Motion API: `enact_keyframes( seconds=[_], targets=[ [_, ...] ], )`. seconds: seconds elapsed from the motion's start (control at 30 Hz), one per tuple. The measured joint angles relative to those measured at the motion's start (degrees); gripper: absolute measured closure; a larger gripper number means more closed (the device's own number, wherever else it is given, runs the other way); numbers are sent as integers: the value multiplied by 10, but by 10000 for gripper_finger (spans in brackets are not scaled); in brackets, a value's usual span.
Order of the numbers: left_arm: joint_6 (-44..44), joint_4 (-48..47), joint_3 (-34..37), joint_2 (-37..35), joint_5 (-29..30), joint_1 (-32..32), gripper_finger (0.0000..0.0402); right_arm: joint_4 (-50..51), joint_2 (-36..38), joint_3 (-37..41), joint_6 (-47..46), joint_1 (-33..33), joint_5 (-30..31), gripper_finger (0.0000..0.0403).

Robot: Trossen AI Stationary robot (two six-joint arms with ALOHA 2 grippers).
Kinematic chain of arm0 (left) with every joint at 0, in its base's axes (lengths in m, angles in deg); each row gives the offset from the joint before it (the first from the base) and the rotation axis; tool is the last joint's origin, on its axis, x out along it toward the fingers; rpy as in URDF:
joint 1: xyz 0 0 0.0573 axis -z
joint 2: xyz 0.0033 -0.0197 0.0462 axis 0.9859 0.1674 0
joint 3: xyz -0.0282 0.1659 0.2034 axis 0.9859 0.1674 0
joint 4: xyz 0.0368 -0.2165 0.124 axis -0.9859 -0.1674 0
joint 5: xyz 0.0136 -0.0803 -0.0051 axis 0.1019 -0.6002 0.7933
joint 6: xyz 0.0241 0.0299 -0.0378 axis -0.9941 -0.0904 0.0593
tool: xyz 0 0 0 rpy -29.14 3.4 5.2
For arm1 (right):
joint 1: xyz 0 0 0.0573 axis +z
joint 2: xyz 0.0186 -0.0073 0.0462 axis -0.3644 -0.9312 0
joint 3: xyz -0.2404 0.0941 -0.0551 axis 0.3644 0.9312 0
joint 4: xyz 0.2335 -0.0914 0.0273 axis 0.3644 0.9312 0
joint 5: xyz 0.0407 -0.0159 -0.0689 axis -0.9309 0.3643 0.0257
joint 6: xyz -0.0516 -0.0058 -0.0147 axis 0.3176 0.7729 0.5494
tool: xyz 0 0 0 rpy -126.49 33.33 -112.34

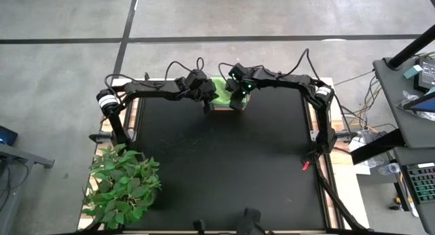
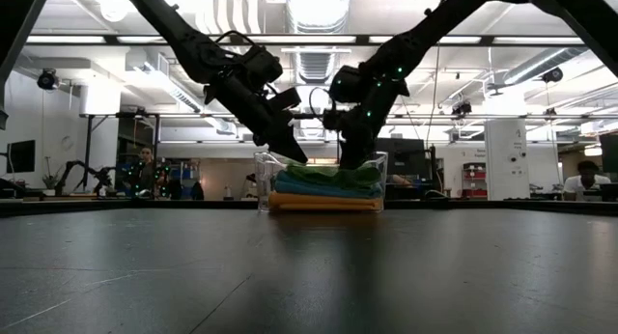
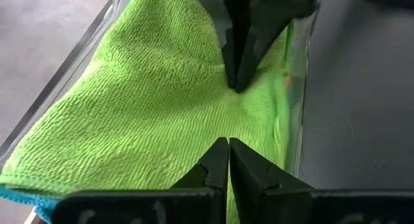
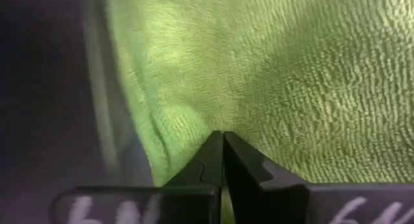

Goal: Fold microfiber towels
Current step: Put the green microfiber cloth into the transparent bin

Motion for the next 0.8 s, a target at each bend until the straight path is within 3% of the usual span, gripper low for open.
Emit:
enact_keyframes(
  seconds=[0.1,0.13,0.23,0.37,0.63,0.8],
  targets=[
    [1,-1,0,0,0,0,402,-12,-3,1,0,0,36,394],
    [2,-1,0,0,1,0,402,-25,-2,2,-5,-1,19,394],
    [6,-1,0,0,1,0,402,-44,1,1,-10,-3,-113,394],
    [14,-1,0,0,1,0,402,-63,1,1,-21,4,-33,394],
    [12,10,-2,-26,5,0,402,-135,10,-17,-14,-15,-7,394],
    [-4,13,-1,-39,78,-1,402,-169,-19,-27,-13,-30,1,394]
  ],
)
